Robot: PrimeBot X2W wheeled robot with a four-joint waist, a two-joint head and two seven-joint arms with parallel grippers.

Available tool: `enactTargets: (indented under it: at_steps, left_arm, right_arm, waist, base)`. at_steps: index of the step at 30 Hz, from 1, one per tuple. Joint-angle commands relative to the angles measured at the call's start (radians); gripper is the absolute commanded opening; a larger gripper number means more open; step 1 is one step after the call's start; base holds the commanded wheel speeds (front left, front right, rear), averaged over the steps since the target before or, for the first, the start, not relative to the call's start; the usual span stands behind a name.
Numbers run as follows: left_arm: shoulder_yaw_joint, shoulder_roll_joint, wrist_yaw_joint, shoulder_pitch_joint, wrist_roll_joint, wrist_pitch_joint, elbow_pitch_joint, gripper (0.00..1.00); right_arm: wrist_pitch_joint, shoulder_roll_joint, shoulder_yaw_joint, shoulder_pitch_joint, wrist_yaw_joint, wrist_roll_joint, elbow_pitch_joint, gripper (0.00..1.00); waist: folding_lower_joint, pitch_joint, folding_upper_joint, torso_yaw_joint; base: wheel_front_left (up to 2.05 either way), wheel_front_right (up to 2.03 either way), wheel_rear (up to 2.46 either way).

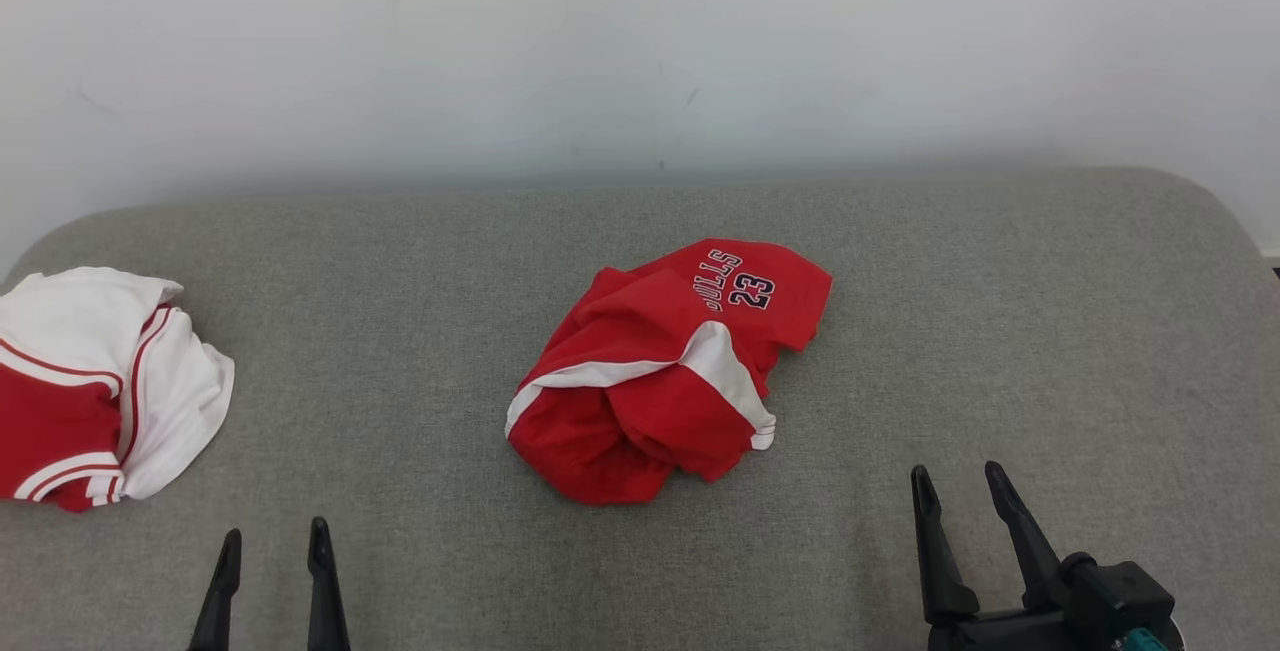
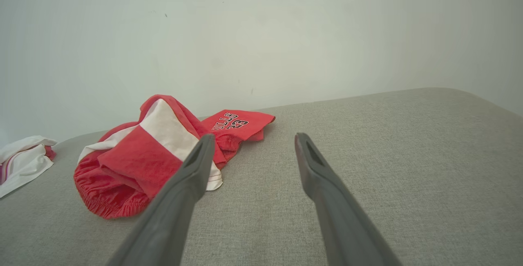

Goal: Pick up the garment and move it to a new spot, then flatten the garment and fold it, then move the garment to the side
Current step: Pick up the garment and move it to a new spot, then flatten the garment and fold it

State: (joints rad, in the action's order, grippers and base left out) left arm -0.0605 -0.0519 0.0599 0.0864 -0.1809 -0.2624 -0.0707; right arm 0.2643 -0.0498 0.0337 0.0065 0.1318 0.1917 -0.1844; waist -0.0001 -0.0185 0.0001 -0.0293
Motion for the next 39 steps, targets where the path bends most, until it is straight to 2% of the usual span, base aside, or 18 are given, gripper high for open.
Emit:
enactTargets:
  at_steps: [1, 19, 39]
  left_arm:
    - [0.009, 0.002, -0.003, 0.016, 0.019, -0.002, 0.000, 1.00]
    - [0.039, 0.002, 0.035, 0.007, 0.042, -0.002, -0.024, 1.00]
    - [0.038, 0.002, 0.035, -0.010, 0.042, -0.002, -0.042, 1.00]
  right_arm:
    - [0.001, -0.001, -0.004, 0.016, -0.002, -0.004, -0.005, 1.00]
    - [0.001, -0.001, -0.004, 0.020, -0.002, -0.002, -0.019, 1.00]
    - [0.001, -0.001, -0.006, 0.015, -0.002, 0.004, -0.028, 1.00]
  waist:
    - [0.0001, 0.000, -0.0001, 0.003]
    - [0.0001, -0.002, -0.0001, 0.017]
    - [0.0001, -0.011, -0.0001, 0.024]
  base:
    - [0.00, 0.00, 0.00]
    - [0.00, 0.00, 0.00]
    - [0.00, 0.00, 0.00]
